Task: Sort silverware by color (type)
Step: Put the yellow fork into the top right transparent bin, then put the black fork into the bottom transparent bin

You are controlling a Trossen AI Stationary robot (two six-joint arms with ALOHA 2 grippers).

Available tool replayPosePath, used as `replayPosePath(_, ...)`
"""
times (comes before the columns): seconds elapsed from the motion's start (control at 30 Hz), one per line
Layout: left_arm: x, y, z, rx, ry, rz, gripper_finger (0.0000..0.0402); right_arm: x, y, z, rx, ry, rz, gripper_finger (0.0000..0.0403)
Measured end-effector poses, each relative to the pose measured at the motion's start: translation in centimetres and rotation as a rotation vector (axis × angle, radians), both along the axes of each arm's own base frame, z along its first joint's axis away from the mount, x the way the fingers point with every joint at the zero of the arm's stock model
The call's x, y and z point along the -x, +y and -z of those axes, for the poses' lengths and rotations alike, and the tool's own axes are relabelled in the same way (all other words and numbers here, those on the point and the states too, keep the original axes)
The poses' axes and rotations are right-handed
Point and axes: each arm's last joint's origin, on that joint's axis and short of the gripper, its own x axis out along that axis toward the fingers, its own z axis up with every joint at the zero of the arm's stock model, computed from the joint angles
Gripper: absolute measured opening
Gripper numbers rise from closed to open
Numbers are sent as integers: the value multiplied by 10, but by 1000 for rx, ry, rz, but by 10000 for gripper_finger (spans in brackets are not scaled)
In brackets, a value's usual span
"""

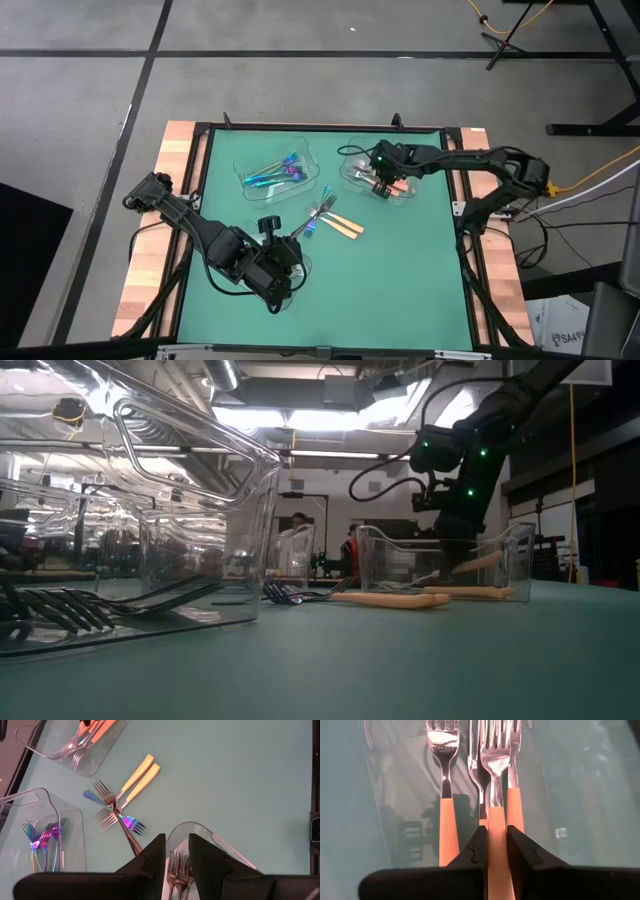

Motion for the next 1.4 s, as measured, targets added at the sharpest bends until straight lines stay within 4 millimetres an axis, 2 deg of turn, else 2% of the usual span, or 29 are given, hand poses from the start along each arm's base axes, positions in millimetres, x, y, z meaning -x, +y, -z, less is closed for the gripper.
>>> replayPosePath(0.23, 0, 0, 0, 0, 0, -1, 78, 6, -8, 6, -72, -50, 11, 34)
replayPosePath(0.73, -1, 2, 0, -1, 0, -6, 78, 6, -7, 6, -72, -50, 14, 37)
replayPosePath(1.1, -2, 4, 0, -6, -4, -16, 78, 6, -8, 7, -70, -54, 14, 97)
replayPosePath(1.4, -11, 21, 0, -20, -12, -74, 78, 5, -8, 6, -67, -58, 14, 100)
